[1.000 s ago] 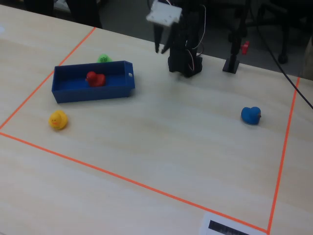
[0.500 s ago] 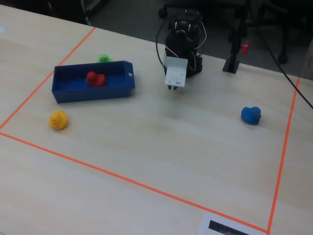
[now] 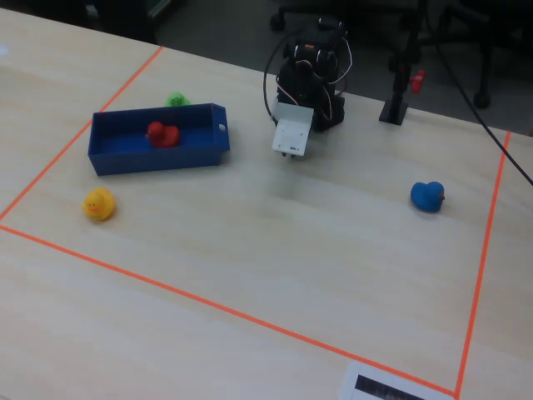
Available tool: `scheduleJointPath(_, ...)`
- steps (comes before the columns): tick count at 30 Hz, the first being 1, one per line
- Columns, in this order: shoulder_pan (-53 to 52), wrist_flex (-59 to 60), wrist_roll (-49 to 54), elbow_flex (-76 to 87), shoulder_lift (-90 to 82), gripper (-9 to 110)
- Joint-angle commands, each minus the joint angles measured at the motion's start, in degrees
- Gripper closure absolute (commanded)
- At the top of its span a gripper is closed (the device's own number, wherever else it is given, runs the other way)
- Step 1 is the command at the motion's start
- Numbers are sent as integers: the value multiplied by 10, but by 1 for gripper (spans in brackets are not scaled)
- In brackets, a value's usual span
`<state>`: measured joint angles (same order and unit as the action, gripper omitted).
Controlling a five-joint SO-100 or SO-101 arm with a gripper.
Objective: Grasp red duck and put it into box.
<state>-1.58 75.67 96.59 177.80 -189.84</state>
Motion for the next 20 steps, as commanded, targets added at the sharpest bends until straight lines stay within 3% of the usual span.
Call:
scheduleJointPath(1, -3, 13, -33, 4, 2, 98)
scheduleJointPath(20, -3, 15, -51, 4, 2, 97)
